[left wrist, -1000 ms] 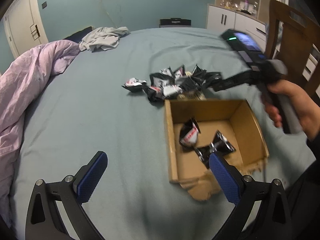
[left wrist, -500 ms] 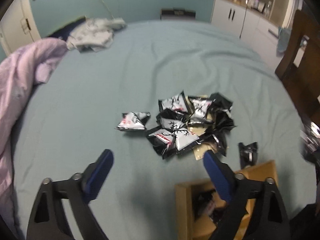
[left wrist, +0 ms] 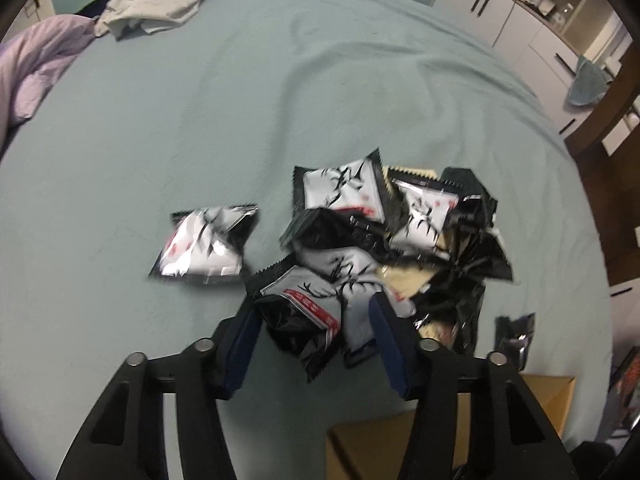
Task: Organize snacks
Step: 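Carry the black packet toward the box with the right gripper while the left gripper grasps a white packet, then lower both held packets into the cardboard box and open both grippers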
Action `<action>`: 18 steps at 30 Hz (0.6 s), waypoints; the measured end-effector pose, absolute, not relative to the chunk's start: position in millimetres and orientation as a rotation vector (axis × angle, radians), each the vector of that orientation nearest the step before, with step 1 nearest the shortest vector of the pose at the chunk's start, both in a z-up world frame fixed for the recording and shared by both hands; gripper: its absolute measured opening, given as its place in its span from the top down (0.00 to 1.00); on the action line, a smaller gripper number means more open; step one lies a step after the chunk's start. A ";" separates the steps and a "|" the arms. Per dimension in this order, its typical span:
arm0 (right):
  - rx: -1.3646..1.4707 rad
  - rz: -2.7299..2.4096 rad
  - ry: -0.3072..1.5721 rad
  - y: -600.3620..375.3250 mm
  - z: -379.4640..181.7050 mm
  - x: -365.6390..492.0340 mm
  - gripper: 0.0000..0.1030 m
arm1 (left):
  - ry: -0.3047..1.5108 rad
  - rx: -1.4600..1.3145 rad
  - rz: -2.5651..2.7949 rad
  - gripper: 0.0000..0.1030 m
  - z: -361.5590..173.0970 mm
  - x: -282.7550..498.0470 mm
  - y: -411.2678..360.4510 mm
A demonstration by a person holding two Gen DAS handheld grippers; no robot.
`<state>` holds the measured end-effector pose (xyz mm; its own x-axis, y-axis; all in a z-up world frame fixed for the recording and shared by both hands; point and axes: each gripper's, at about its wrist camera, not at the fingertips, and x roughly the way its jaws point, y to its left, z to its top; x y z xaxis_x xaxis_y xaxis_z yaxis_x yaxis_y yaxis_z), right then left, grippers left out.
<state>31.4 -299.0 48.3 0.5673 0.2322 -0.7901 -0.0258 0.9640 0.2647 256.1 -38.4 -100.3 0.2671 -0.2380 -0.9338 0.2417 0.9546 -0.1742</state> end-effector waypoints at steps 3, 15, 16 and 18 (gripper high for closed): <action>0.236 0.177 0.901 -303.7 47.1 32.9 0.88 | 1.289 -0.016 -0.334 0.61 -102.1 264.0 -34.5; 0.300 0.033 0.912 -330.5 23.5 33.9 0.88 | 1.297 0.065 -0.219 0.73 -53.0 234.7 -31.7; 0.320 0.026 0.911 -328.1 30.7 30.3 0.88 | 1.268 0.064 -0.226 0.73 -43.7 224.7 -28.7; 0.332 0.025 0.908 -316.4 42.7 25.3 0.88 | 1.195 0.057 -0.247 0.73 -20.9 199.1 -19.7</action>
